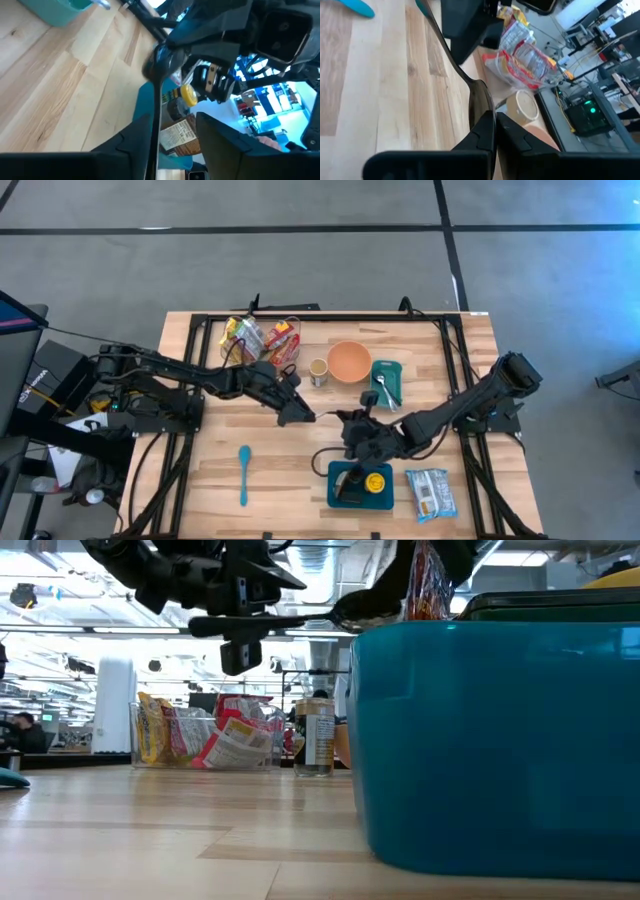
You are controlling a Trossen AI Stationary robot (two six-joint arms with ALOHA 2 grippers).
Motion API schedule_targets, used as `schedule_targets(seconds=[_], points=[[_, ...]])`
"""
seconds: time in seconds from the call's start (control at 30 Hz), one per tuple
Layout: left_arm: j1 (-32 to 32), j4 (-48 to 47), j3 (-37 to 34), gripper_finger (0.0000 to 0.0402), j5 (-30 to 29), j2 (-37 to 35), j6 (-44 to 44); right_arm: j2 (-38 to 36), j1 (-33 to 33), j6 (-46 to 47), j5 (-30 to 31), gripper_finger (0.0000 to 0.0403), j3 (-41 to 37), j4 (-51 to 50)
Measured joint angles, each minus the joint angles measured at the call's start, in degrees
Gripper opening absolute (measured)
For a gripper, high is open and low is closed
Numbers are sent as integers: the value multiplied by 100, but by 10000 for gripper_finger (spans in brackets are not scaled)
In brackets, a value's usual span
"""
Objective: Pick & Place Food Item
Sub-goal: Put the black spoon into the green bin
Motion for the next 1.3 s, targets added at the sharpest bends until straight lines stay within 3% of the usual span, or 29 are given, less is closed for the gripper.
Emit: schedule_targets(seconds=[0.57,1.07,1.3], points=[[179,-134,0,157,-9,0,346,-320,142,2439,197,0,0,-2424],[19,-131,0,144,-233,0,1858,-980,319,6092,81,0,0,-5509],[-271,-126,0,144,-850,0,2385,-1165,67,7786,-748,0,0,-6527]])
